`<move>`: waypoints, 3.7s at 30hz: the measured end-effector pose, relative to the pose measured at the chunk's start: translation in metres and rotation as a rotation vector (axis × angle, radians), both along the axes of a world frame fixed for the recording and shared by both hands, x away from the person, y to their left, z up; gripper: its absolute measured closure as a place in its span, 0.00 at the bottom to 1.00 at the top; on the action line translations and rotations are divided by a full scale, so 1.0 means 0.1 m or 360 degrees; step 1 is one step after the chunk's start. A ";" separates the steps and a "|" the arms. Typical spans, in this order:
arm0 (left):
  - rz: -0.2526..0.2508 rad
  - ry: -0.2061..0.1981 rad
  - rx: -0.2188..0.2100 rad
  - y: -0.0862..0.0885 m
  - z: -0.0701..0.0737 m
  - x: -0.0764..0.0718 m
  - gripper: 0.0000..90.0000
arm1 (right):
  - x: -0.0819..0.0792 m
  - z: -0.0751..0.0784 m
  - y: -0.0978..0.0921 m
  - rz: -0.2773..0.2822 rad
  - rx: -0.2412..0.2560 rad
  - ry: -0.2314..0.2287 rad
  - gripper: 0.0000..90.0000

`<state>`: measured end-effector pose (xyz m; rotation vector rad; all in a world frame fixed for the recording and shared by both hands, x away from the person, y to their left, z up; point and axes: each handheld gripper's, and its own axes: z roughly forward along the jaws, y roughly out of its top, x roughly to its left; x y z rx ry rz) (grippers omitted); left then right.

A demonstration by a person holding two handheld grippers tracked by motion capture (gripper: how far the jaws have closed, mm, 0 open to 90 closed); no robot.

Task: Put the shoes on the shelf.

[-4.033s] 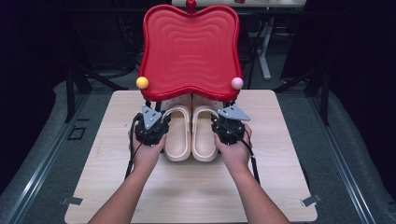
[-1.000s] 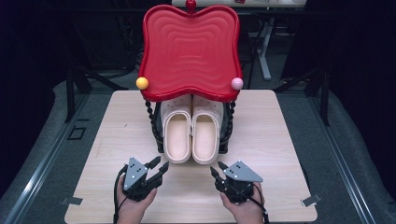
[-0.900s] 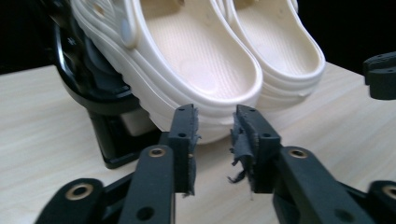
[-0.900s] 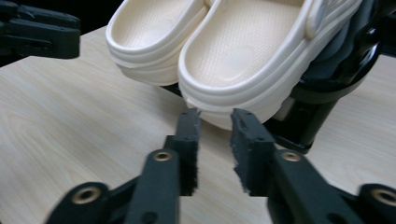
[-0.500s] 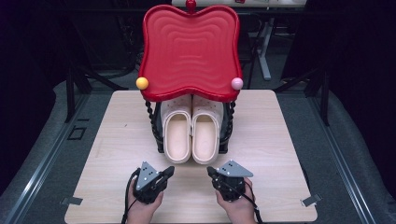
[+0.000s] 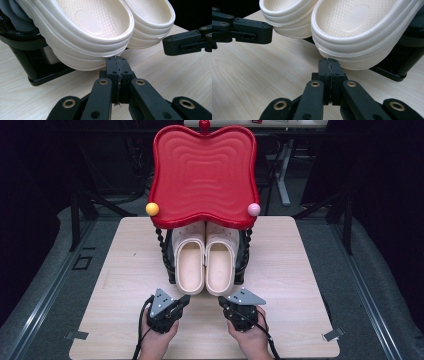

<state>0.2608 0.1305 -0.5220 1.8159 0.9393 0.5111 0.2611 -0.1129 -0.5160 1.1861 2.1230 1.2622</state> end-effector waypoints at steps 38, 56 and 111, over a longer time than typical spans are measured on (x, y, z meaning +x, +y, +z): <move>0.0148 -0.0054 0.0029 0.19 0.23 0.31 1.00 | 0.25 0.27 -0.16 -0.0128 -0.0052 -0.0077 1.00; 0.0176 -0.0050 0.0064 0.08 0.41 0.63 1.00 | 0.55 0.41 -0.10 -0.0160 -0.0063 -0.0102 1.00; 0.0234 -0.0130 -0.0081 0.09 0.54 0.78 0.64 | 0.72 0.59 -0.09 -0.0259 0.0057 -0.0186 0.74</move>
